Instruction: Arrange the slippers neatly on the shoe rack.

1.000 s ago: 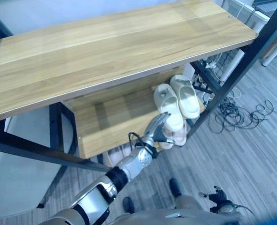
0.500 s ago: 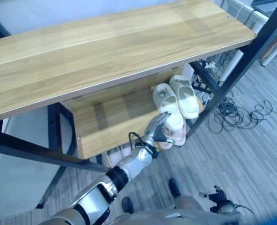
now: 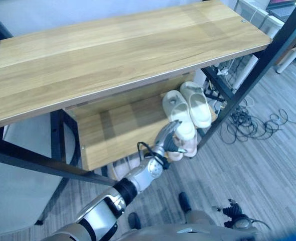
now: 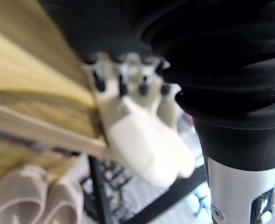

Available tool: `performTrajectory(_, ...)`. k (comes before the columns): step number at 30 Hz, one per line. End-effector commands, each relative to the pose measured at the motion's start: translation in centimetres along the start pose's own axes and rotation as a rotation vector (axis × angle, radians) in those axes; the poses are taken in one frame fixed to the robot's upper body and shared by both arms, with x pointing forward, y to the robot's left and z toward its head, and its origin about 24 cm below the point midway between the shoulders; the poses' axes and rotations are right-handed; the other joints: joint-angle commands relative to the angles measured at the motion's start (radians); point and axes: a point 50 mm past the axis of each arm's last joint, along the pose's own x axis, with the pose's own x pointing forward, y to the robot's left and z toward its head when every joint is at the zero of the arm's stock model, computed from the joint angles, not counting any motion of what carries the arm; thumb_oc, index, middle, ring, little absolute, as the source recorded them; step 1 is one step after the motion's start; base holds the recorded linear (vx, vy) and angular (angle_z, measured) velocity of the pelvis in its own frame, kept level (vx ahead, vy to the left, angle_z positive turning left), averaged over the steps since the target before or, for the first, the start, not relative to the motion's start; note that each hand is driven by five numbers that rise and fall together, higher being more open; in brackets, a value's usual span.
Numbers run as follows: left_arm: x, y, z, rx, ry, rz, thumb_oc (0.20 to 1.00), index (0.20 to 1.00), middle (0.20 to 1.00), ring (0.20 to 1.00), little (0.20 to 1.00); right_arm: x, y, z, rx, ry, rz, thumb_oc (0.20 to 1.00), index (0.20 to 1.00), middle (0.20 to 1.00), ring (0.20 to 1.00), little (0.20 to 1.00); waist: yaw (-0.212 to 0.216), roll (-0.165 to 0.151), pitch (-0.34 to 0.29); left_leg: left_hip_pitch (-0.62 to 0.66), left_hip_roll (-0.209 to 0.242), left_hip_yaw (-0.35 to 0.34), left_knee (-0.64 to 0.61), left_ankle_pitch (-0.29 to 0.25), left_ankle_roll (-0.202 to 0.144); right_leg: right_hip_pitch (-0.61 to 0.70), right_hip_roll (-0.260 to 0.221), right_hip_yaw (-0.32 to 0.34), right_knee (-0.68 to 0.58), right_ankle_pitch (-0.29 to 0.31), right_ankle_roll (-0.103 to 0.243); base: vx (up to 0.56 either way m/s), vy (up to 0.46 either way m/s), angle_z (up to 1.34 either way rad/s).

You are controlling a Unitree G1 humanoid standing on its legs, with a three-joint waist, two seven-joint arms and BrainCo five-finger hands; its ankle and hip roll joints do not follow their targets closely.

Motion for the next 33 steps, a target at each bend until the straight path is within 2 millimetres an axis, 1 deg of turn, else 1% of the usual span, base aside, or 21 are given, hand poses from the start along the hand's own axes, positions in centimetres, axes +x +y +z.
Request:
performTrajectory(1,2.8,-0.2,3.6,-0.062,-0.088,-0.006,1.000,1.000,1.000,1.000,1.000,0.3,-1.1,-0.3,-0.030,0.017,-0.027,1.000,1.000,1.000,1.000,1.000,-0.018,0.064,0.004,-0.009,0.086,-0.065,0.013,0.014,-0.048,-0.040,0.082,-0.039,0.062,-0.085,-0.013,0.00,0.000,0.00)
performTrajectory(7,2.7,0.2,3.7,-0.095,-0.092,0.007,1.000,1.000,1.000,1.000,1.000,0.2,-1.1,-0.6,-0.028,0.028,-0.025,1.000,1.000,1.000,1.000,1.000,-0.014,0.064,0.002,-0.001,0.083,-0.070,0.013,0.010,-0.047,-0.029,0.080,-0.045,0.061,-0.088,-0.012,0.00,0.000,0.00)
performTrajectory(8,2.7,0.9,4.0,-0.115,-0.116,0.026,1.000,1.000,1.000,1.000,1.000,0.1,-1.1,-0.8,-0.025,0.035,-0.024,1.000,1.000,1.000,1.000,1.000,-0.007,0.063,-0.002,0.004,0.082,-0.073,0.013,0.008,-0.047,-0.020,0.078,-0.053,0.061,-0.090,-0.011,0.00,0.000,0.00)
performTrajectory(11,2.6,1.9,3.9,-0.100,-0.139,0.049,1.000,1.000,1.000,1.000,1.000,0.1,-1.0,-0.9,-0.019,0.039,-0.019,1.000,1.000,1.000,1.000,1.000,0.002,0.060,-0.005,0.010,0.079,-0.080,0.013,0.005,-0.047,-0.008,0.075,-0.064,0.061,-0.092,-0.009,0.01,0.028,0.05)
performTrajectory(14,2.6,3.0,3.6,-0.057,-0.155,0.074,1.000,1.000,1.000,1.000,1.000,0.1,-1.0,-0.9,-0.015,0.042,-0.012,1.000,1.000,1.000,1.000,1.000,0.013,0.055,-0.011,0.016,0.075,-0.087,0.013,0.002,-0.047,0.005,0.070,-0.074,0.061,-0.094,-0.005,0.00,0.031,0.10)
performTrajectory(15,2.5,3.0,3.5,-0.057,-0.155,0.073,1.000,1.000,1.000,1.000,1.000,0.1,-1.0,-0.9,-0.015,0.042,-0.011,1.000,1.000,1.000,1.000,1.000,0.012,0.055,-0.010,0.016,0.075,-0.087,0.013,0.002,-0.047,0.006,0.069,-0.075,0.061,-0.095,-0.005,0.01,0.036,0.15)
performTrajectory(16,2.4,3.6,3.1,-0.036,-0.153,0.085,1.000,1.000,1.000,1.000,1.000,0.1,-0.9,-1.0,-0.010,0.045,-0.004,1.000,1.000,1.000,1.000,1.000,0.021,0.051,-0.016,0.020,0.072,-0.093,0.013,-0.001,-0.047,0.013,0.066,-0.083,0.062,-0.096,-0.003,0.01,0.037,0.10)
performTrajectory(21,1.9,5.6,2.6,-0.016,-0.176,0.128,1.000,1.000,1.000,1.000,1.000,0.0,-0.3,-0.8,0.004,0.039,0.016,1.000,1.000,1.000,1.000,1.000,0.039,0.039,-0.026,0.022,0.064,-0.111,0.013,-0.003,-0.045,0.027,0.059,-0.102,0.064,-0.097,0.002,-0.01,0.042,0.16)
performTrajectory(23,0.9,6.4,2.4,-0.063,-0.198,0.117,1.000,1.000,1.000,1.000,1.000,-0.1,-0.1,-1.0,0.017,0.043,0.021,1.000,1.000,1.000,1.000,1.000,0.052,0.033,-0.033,0.022,0.059,-0.121,0.013,-0.004,-0.043,0.034,0.053,-0.115,0.064,-0.095,0.007,-0.02,0.052,0.07)
performTrajectory(24,0.9,6.4,2.4,-0.063,-0.198,0.117,1.000,1.000,1.000,1.000,1.000,-0.1,-0.1,-1.0,0.017,0.043,0.022,1.000,1.000,1.000,1.000,1.000,0.052,0.033,-0.033,0.022,0.058,-0.121,0.013,-0.004,-0.043,0.034,0.053,-0.115,0.064,-0.095,0.007,-0.02,0.041,0.03)
performTrajectory(25,0.3,6.4,2.4,-0.108,-0.205,0.103,1.000,1.000,1.000,1.000,1.000,-0.1,-0.1,-1.1,0.021,0.046,0.023,1.000,1.000,1.000,1.000,1.000,0.058,0.033,-0.034,0.023,0.055,-0.124,0.013,-0.005,-0.042,0.036,0.051,-0.118,0.063,-0.093,0.009,-0.01,0.052,0.08)
performTrajectory(26,-1.1,6.8,1.8,-0.190,-0.201,0.075,1.000,1.000,1.000,1.000,1.000,-0.2,0.1,-1.4,0.028,0.054,0.025,1.000,1.000,1.000,1.000,1.000,0.069,0.031,-0.044,0.025,0.050,-0.128,0.013,-0.007,-0.040,0.043,0.046,-0.126,0.058,-0.090,0.014,-0.01,0.071,0.10)
performTrajectory(28,-2.8,7.4,0.9,-0.320,-0.183,0.064,1.000,1.000,1.000,1.000,1.000,-0.4,0.3,-2.0,0.025,0.073,0.030,1.000,1.000,1.000,1.000,1.000,0.081,0.032,-0.051,0.026,0.045,-0.133,0.013,-0.008,-0.037,0.050,0.042,-0.135,0.054,-0.086,0.018,-0.01,0.060,0.08)
performTrajectory(33,-6.3,8.3,-0.3,-0.576,-0.153,0.027,1.000,1.000,1.000,1.000,1.000,-0.7,0.4,-3.1,0.031,0.116,0.045,1.000,1.000,1.000,1.000,1.000,0.111,0.027,-0.061,0.029,0.032,-0.149,0.013,-0.008,-0.033,0.067,0.031,-0.155,0.048,-0.078,0.024,-0.02,0.052,0.12)
